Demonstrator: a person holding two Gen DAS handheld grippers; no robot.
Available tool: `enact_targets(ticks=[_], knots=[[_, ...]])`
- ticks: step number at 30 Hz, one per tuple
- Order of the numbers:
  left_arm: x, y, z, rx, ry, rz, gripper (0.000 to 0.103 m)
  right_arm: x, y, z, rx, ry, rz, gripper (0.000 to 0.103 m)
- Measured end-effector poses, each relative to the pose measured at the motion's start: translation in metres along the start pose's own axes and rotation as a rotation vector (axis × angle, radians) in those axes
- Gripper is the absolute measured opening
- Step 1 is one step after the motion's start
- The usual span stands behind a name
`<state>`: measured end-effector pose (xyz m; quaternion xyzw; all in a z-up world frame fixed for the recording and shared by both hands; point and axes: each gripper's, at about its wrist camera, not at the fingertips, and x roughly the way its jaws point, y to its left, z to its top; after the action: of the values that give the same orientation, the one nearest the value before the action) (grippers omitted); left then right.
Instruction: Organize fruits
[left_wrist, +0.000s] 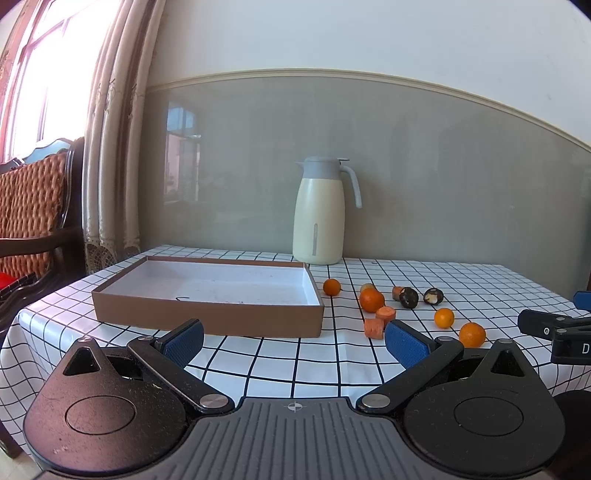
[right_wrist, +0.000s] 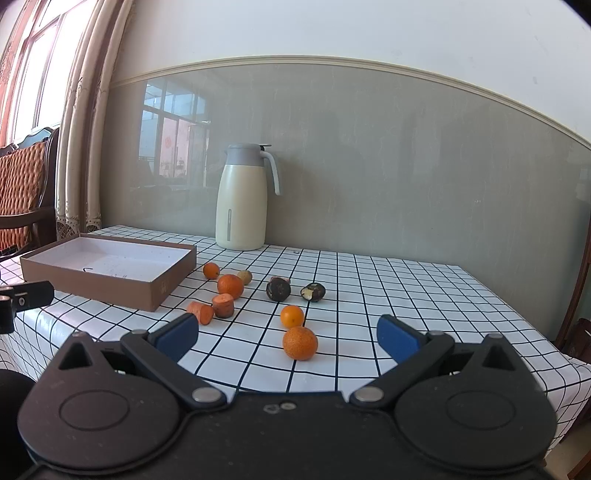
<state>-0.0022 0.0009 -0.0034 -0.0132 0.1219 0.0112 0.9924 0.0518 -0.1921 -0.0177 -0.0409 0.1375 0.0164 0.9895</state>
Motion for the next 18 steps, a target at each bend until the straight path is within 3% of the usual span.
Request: enact_targets(ticks=[9,14,18], knots=[[0.001,0.002,0.0,-0.015,0.013,-0.005,0.103,0.002,-0.001,0.001,-0.001,0.01,0.002,0.097],[0.022,0.004,0.01,-0.039,0.039,-0.023,0.103,0.018,0.003,0.015,-0.048,-0.001,0.016,0.097],[0.044,-0.007,0.014,0.007,0.045,-0.015,0.103,0.046,-0.003,0.016,-0.031,0.068,0.008,0.097]])
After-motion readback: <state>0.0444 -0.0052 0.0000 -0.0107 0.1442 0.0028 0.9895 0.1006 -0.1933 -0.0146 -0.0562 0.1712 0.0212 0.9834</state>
